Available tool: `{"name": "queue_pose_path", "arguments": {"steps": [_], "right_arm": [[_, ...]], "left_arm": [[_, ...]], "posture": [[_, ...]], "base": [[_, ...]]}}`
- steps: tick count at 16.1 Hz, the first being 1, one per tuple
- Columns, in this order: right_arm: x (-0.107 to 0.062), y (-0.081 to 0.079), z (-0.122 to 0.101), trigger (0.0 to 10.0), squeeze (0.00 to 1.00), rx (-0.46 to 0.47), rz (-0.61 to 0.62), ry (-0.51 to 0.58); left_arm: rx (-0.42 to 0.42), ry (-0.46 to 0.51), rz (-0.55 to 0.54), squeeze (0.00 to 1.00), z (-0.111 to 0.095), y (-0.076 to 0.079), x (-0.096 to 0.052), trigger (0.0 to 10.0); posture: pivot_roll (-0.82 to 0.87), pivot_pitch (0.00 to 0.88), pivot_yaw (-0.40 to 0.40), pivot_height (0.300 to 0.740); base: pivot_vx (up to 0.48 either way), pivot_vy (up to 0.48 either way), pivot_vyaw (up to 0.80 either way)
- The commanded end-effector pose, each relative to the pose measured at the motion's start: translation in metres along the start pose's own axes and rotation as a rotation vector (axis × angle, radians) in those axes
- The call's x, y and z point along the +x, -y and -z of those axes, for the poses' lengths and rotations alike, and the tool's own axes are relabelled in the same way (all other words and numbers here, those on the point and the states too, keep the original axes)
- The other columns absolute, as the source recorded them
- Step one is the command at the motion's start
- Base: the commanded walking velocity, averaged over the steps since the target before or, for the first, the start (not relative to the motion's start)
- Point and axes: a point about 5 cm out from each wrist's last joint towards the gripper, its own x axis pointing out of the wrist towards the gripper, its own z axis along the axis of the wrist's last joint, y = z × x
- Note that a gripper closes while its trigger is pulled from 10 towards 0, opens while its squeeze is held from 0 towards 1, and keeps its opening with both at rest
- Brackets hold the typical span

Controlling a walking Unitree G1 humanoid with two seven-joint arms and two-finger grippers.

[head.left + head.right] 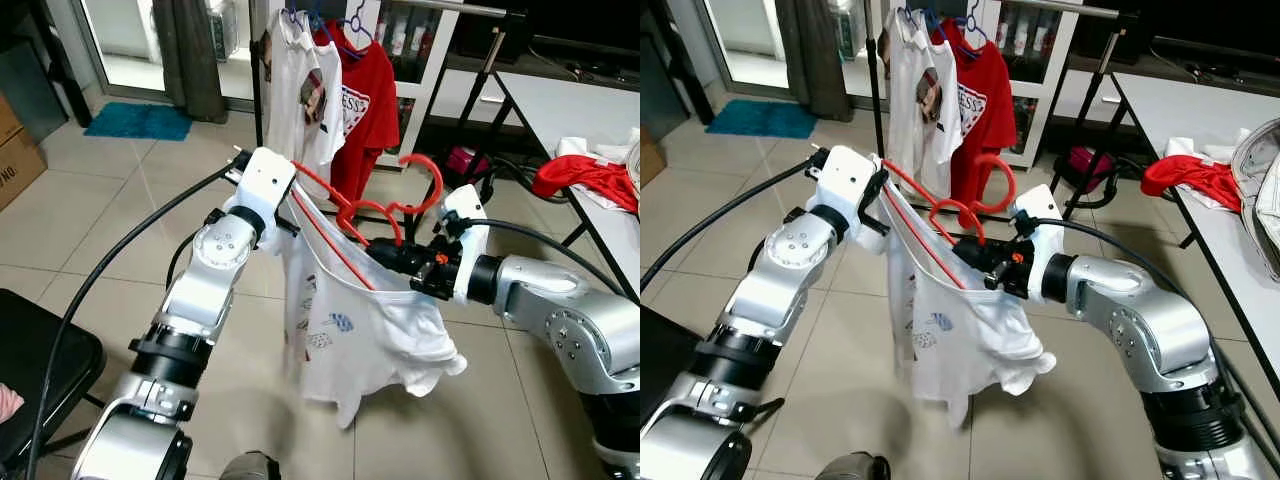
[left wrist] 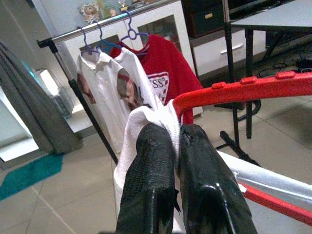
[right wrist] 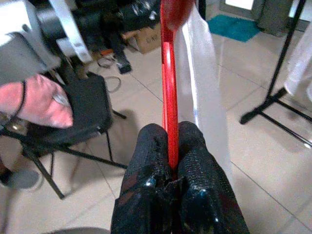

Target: Hang hanger

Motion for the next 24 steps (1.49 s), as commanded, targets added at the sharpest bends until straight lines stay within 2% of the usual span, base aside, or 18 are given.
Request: {"name": "queue_pose_path", "arguments": {"steps": [1,4,5,6,8,9,13,14,15,18,20,22,24], "right_arm": [[0.0,0.003,0.006,10.0,0.0,-0.001,0.024,-0.051],[0.002,0.002,0.003,10.0,0.0,0.006,0.019,-0.03],[0.002,0.001,-0.001,10.0,0.0,0.013,0.006,-0.002],[0.002,0.0,-0.005,10.0,0.0,0.018,-0.006,0.021],[0.001,-0.003,-0.013,10.0,0.0,0.032,-0.039,0.069],[-0.001,-0.006,-0.018,10.0,0.0,0.047,-0.065,0.104],[-0.003,-0.01,-0.024,10.0,0.0,0.057,-0.092,0.135],[-0.003,-0.011,-0.024,10.0,0.0,0.058,-0.099,0.136],[-0.003,-0.012,-0.024,10.0,0.0,0.058,-0.102,0.136],[-0.004,-0.012,-0.024,10.0,0.0,0.062,-0.103,0.135],[-0.005,-0.012,-0.024,10.0,0.0,0.064,-0.097,0.136],[-0.005,-0.011,-0.024,10.0,0.0,0.064,-0.094,0.133],[-0.005,-0.011,-0.022,10.0,0.0,0.065,-0.087,0.125]], "left_arm": [[0.02,0.054,0.019,0.0,-0.014,0.001,0.0,0.0],[0.042,0.024,0.041,0.0,-0.004,0.005,-0.003,0.0],[0.045,0.012,0.045,0.0,-0.002,0.007,-0.002,4.6],[0.053,-0.001,0.045,0.0,0.0,0.008,-0.002,10.0],[0.046,-0.022,0.057,0.0,0.006,0.011,-0.001,10.0],[0.022,-0.02,0.059,1.0,0.009,0.012,-0.001,10.0],[0.032,0.005,0.012,1.0,0.008,0.007,-0.001,10.0],[0.045,0.013,-0.006,0.53,0.008,0.005,0.0,10.0],[0.051,0.013,-0.009,0.0,0.009,0.005,0.0,10.0],[-0.004,0.037,0.021,0.0,0.007,0.012,0.0,10.0],[-0.276,0.045,-0.024,0.0,0.006,0.013,0.0,10.0],[-0.252,0.063,-0.04,0.0,0.005,0.01,-0.002,10.0],[-0.154,0.102,-0.07,0.0,0.002,0.006,-0.008,10.0]], "posture": [[-0.04,0.0,-0.068,0.74],[-0.04,0.0,-0.07,0.74],[-0.04,0.0,-0.07,0.74],[-0.04,0.0,-0.072,0.74],[-0.04,0.0,-0.072,0.74],[-0.04,0.0,-0.072,0.74],[-0.04,0.0,-0.07,0.74],[-0.04,0.0,-0.069,0.74],[-0.04,0.0,-0.069,0.74],[-0.04,0.0,-0.066,0.74],[-0.05,0.0,-0.062,0.74],[-0.05,0.0,-0.062,0.74],[-0.05,0.0,-0.063,0.74]], "base": [[0.0,0.0,0.0],[0.0,0.0,0.0],[0.0,0.0,0.0],[0.0,0.0,0.0],[0.0,0.0,0.0],[0.0,0.0,0.0],[0.0,0.0,0.0],[0.0,0.0,0.0],[0.0,0.0,0.0],[0.0,0.0,0.0],[0.0,0.0,0.0],[0.0,0.0,0.0],[0.0,0.0,0.0]]}}
